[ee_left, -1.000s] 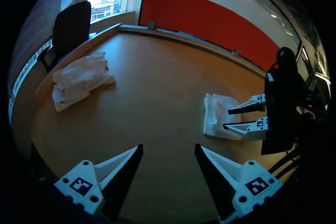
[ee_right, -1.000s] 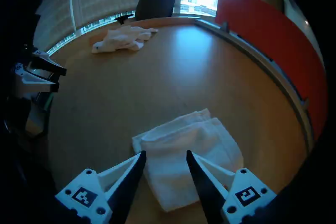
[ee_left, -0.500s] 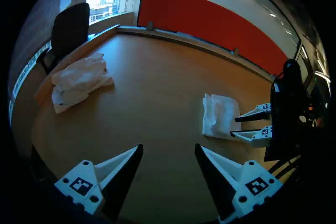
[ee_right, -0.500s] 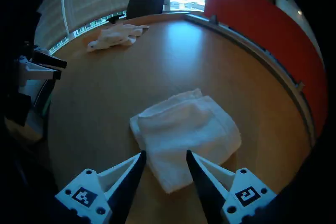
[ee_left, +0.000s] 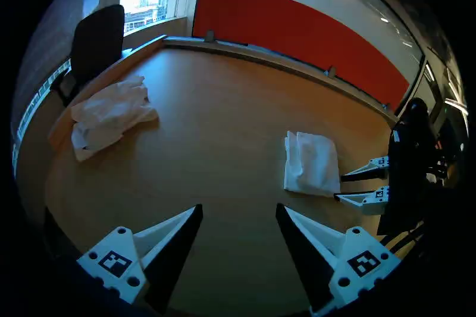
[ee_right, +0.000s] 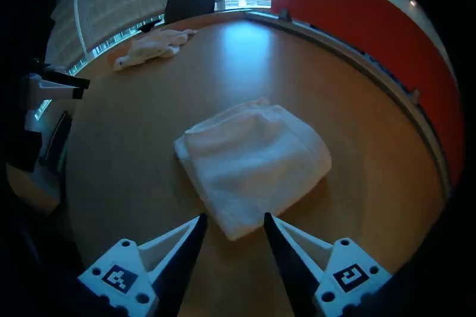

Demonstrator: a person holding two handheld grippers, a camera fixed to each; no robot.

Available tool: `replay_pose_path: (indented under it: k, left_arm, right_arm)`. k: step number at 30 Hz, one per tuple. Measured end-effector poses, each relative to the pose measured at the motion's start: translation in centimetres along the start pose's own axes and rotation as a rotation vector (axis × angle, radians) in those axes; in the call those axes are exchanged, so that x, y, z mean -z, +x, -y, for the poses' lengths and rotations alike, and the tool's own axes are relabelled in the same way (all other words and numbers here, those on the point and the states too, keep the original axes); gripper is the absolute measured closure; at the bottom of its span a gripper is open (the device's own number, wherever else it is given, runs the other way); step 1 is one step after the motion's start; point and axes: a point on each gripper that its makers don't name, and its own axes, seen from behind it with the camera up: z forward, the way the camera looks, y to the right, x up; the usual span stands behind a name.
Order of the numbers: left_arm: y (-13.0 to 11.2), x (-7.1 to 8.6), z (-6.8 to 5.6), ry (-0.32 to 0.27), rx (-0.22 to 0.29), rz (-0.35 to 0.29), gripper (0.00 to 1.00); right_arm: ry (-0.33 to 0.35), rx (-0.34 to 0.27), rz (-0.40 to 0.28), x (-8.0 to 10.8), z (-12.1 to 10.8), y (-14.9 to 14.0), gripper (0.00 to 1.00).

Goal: Fold towel

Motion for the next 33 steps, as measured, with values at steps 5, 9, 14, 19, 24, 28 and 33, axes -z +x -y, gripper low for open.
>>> replay_pose_path:
  k: [5, 9, 14, 19, 24, 28, 33]
  left_arm:
    - [-0.1, 0.0, -0.2, -0.001, -0.002, 0.0, 0.09]
    - [-0.1, 0.0, -0.3, -0.003, 0.0, 0.0, 0.09]
    - [-0.2, 0.0, -0.3, -0.004, -0.001, 0.001, 0.09]
    - [-0.1, 0.0, -0.4, -0.006, -0.002, 0.001, 0.09]
    - [-0.1, -0.1, -0.5, -0.007, -0.003, 0.001, 0.09]
    - [0.0, -0.1, -0.5, -0.008, -0.004, 0.0, 0.09]
    - [0.1, -0.1, -0.6, -0.008, -0.007, 0.0, 0.09]
  right_arm:
    - [-0.003, -0.013, 0.012, -0.3, 0.0, -0.9, 0.27]
    - [-0.008, -0.019, 0.017, -0.6, 0.0, -1.4, 0.27]
    - [-0.018, -0.029, 0.021, -0.8, -0.2, -1.8, 0.33]
    - [-0.025, -0.038, 0.02, -0.8, -0.4, -2.0, 0.45]
    - [-0.032, -0.043, 0.02, -0.8, -0.6, -2.0, 0.63]
    - [-0.03, -0.051, 0.02, -0.6, -0.6, -2.0, 0.82]
    - [-0.022, -0.055, 0.02, -0.5, -0.4, -1.9, 0.91]
